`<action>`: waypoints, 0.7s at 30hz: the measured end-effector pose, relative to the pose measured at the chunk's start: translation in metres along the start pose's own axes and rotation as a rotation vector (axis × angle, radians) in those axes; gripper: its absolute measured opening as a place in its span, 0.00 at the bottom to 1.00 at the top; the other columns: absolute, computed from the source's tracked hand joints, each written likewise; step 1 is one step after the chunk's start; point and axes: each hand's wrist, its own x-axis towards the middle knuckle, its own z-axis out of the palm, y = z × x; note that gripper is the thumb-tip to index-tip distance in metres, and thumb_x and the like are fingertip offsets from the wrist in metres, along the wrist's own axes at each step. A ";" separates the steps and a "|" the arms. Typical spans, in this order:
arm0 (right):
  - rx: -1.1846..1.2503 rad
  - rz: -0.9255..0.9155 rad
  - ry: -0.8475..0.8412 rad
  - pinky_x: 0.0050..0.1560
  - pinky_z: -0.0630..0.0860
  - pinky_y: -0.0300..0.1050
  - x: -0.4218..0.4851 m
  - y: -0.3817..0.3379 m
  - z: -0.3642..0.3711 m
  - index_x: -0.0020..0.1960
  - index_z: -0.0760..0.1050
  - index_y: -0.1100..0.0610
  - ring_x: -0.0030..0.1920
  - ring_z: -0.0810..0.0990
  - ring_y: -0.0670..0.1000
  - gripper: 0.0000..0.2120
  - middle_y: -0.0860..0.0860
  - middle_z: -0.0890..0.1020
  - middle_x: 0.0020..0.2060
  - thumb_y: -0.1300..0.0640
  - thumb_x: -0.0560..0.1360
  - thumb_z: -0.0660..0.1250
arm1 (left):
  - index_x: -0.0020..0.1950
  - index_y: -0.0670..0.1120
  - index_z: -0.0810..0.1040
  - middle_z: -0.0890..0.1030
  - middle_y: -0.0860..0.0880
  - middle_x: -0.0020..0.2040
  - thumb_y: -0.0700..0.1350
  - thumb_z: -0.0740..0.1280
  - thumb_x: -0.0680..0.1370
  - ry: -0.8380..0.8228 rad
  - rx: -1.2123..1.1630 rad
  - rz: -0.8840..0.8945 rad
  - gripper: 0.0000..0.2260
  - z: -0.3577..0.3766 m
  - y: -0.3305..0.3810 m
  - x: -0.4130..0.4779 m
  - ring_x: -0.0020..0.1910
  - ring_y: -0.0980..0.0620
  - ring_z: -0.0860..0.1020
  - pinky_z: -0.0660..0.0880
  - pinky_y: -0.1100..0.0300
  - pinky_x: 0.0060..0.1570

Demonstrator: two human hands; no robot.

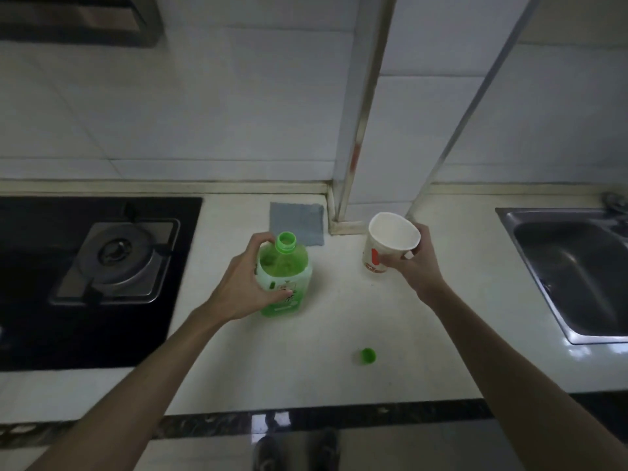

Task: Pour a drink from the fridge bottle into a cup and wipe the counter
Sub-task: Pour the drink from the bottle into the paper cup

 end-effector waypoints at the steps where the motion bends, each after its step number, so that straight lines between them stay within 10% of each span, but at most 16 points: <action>1: -0.001 0.016 -0.003 0.48 0.76 0.36 0.000 0.009 0.001 0.64 0.66 0.56 0.54 0.75 0.43 0.37 0.50 0.74 0.57 0.67 0.62 0.82 | 0.59 0.70 0.61 0.81 0.56 0.53 0.44 0.83 0.62 0.004 -0.004 -0.011 0.40 0.004 -0.005 -0.002 0.50 0.62 0.81 0.78 0.68 0.44; 6: -0.017 0.089 -0.011 0.52 0.79 0.48 0.000 0.044 0.010 0.63 0.66 0.54 0.56 0.77 0.46 0.38 0.48 0.75 0.56 0.62 0.59 0.83 | 0.59 0.66 0.63 0.79 0.57 0.53 0.43 0.83 0.62 0.004 -0.008 -0.036 0.39 0.020 -0.023 -0.010 0.51 0.61 0.79 0.78 0.67 0.45; 21: -0.018 0.123 0.016 0.43 0.75 0.29 0.001 0.073 0.017 0.66 0.65 0.58 0.54 0.75 0.44 0.40 0.48 0.73 0.56 0.61 0.60 0.82 | 0.60 0.61 0.64 0.74 0.63 0.54 0.42 0.83 0.62 0.010 -0.053 -0.107 0.37 0.037 -0.049 -0.037 0.52 0.63 0.77 0.76 0.69 0.47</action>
